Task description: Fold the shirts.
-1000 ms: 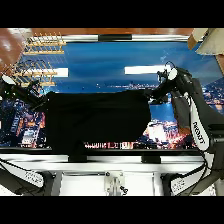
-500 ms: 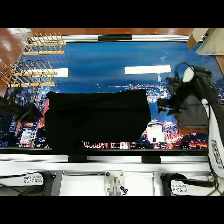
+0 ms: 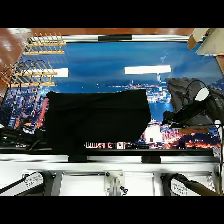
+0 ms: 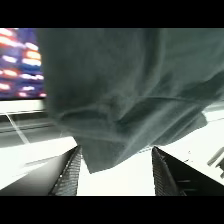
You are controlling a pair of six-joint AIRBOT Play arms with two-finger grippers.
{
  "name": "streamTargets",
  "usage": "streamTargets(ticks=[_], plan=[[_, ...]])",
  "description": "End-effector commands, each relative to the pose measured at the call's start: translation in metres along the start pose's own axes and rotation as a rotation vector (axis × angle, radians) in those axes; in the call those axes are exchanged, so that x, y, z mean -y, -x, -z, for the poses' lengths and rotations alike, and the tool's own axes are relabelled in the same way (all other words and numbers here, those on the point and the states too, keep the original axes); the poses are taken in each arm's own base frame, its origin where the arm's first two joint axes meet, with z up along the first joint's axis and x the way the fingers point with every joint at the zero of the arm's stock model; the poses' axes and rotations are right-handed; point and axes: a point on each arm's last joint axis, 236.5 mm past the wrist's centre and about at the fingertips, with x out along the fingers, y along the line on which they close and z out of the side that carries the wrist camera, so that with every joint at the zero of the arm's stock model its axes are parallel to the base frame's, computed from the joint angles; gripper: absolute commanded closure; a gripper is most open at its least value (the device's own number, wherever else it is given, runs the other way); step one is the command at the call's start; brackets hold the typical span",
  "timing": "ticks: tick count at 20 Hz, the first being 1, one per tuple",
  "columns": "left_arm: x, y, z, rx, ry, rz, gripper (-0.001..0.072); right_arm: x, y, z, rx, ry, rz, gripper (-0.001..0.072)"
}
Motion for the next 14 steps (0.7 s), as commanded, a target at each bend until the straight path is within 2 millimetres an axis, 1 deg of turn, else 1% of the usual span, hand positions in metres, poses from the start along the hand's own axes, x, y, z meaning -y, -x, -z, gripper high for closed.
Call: streamTargets(ticks=[1, 3, 4, 5, 6, 7, 8, 9, 11, 12, 14], plan=[[-0.002, -0.030, 0.011, -0.062, -0.012, -0.026, 0.0175, -0.003, -0.001, -0.002, 0.018, 0.002, -0.021, 0.0198], [0.001, -0.039, 0.016, -0.109, -0.026, -0.030, 0.0175, -0.003, -0.001, -0.002, 0.018, 0.003, -0.022, 0.0198], [0.003, -0.042, 0.018, -0.127, -0.037, -0.033, 0.0187, -0.003, -0.001, -0.002, 0.018, 0.003, -0.022, 0.0198], [0.004, -0.045, 0.019, -0.138, -0.046, -0.036, 0.0298, -0.003, -0.001, -0.002, 0.018, 0.004, -0.022, 0.0198], [0.005, -0.046, 0.020, -0.143, -0.054, -0.040, 0.0452, -0.003, -0.001, -0.002, 0.017, 0.004, -0.023, 0.0196], [0.006, -0.046, 0.020, -0.147, -0.058, -0.040, 0.0555, -0.006, -0.003, -0.002, 0.015, 0.000, -0.038, 0.0062], [0.007, -0.045, 0.022, -0.156, -0.065, -0.034, 0.0661, -0.016, -0.008, 0.001, 0.008, -0.004, -0.085, 0.0049], [0.010, -0.043, 0.025, -0.168, -0.091, -0.025, 0.0677, -0.026, -0.016, 0.005, -0.003, -0.010, -0.137, 0.0050], [0.015, -0.040, 0.030, -0.195, -0.146, -0.006, 0.0678, -0.049, -0.039, 0.020, -0.041, -0.016, -0.221, 0.0052], [0.015, -0.038, 0.029, -0.193, -0.150, -0.005, 0.0678, -0.060, -0.053, 0.028, -0.056, -0.010, -0.245, 0.0052], [0.015, -0.037, 0.027, -0.187, -0.155, -0.008, 0.0678, -0.075, -0.074, 0.036, -0.059, 0.003, -0.255, 0.0052]])
